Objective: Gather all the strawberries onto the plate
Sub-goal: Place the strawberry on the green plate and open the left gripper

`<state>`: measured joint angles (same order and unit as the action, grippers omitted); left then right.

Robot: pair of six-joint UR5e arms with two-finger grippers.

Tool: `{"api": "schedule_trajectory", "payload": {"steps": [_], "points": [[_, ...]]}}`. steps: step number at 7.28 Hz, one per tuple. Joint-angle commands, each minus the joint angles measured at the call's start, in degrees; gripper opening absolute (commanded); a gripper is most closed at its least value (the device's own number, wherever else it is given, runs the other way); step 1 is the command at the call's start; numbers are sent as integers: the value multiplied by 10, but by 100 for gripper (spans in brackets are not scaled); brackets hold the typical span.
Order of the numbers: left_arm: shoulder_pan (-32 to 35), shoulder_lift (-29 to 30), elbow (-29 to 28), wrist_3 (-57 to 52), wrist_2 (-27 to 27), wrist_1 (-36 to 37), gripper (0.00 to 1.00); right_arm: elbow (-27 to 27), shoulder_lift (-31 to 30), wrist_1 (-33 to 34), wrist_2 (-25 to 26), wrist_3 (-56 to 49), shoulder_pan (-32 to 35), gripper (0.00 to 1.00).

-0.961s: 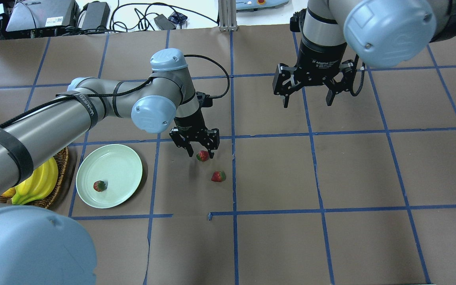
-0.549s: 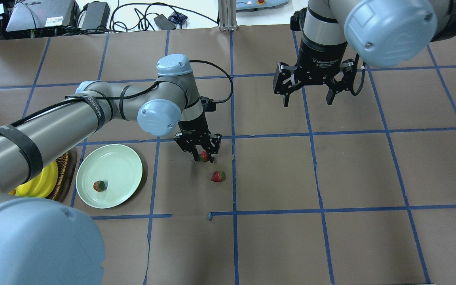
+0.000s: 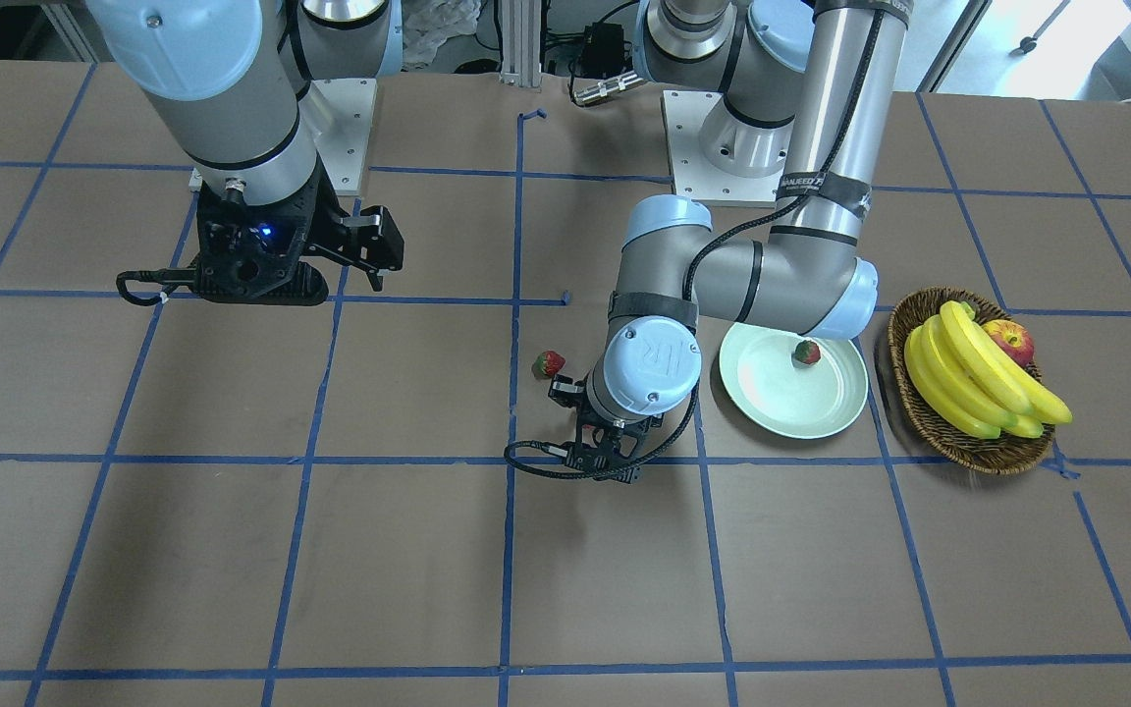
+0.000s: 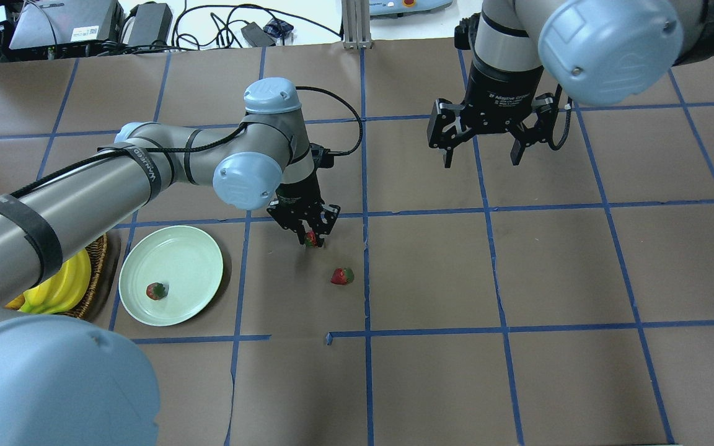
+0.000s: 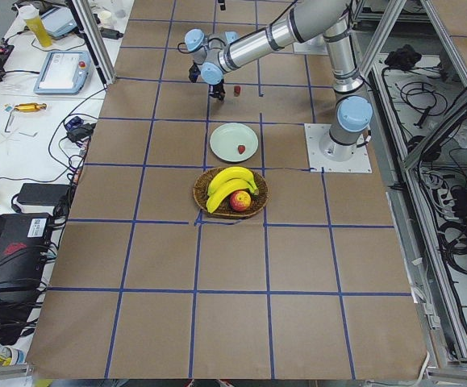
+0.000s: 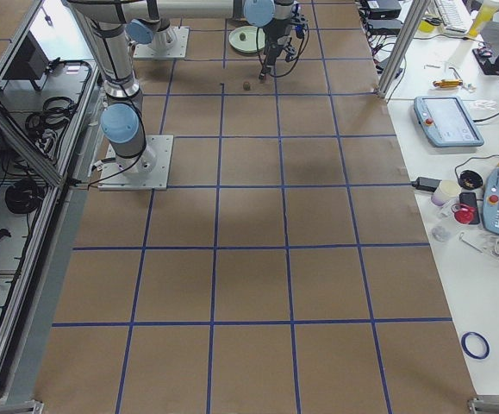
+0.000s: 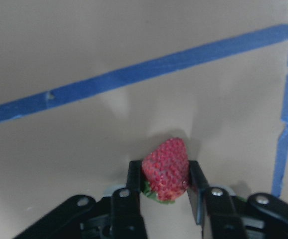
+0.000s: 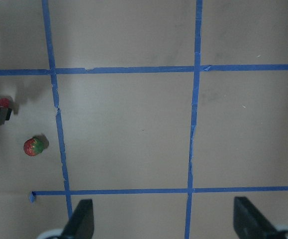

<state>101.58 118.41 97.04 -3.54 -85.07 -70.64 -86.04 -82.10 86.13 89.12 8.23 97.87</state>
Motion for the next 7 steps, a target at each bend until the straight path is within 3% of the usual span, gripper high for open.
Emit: {"api": "schedule_trajectory", "payload": {"steps": [1,3,6,7], "points": [[-45,-26,-19,-76,-68,-15,0,0,0,0,0,0,0,100],[-118,-41,-14,-195,-157,-89,0,0,0,0,0,0,0,100],[-189,-43,42,-273,-248,-97,0,0,0,0,0,0,0,100],[-189,-42,54,-264,-238,-96,73,0,1,0,-1,0,0,100]]}}
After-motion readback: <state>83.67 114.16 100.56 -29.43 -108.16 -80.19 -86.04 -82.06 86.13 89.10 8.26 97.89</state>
